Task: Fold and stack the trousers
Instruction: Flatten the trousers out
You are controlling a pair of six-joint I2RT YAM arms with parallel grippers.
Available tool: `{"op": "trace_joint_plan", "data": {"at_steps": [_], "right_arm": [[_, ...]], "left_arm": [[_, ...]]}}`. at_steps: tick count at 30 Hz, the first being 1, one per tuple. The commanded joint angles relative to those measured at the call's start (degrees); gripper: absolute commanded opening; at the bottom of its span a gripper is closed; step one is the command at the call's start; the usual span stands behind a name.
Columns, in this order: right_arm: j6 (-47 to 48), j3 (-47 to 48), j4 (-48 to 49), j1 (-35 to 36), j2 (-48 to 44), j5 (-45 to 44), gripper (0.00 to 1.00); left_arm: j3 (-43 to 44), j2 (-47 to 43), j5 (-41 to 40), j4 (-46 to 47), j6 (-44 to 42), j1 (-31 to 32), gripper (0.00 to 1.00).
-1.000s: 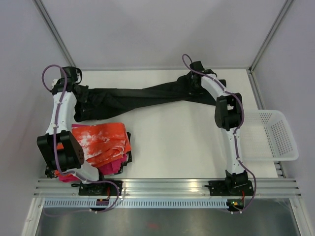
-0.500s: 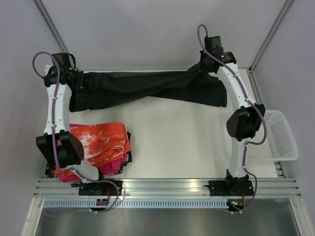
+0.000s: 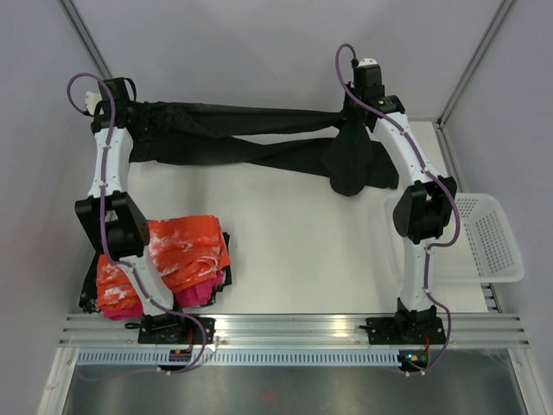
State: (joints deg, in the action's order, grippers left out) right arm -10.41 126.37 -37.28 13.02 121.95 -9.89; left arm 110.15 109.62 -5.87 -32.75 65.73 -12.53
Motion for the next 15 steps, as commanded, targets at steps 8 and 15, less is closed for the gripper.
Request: {"op": "trace_joint_plan", "data": {"at_steps": [8, 15], "right_arm": [[3.65, 4.77, 11.43, -1.85, 8.83, 2.84, 0.0], [-1.45, 4.24, 8.46, -1.77, 13.66, 12.24, 0.1]], "left_arm": [[1.47, 9.81, -6.53, 25.79, -0.87, -3.99, 0.02], [3.85, 15.26, -3.72, 25.46, 1.85, -5.31, 0.02]]}}
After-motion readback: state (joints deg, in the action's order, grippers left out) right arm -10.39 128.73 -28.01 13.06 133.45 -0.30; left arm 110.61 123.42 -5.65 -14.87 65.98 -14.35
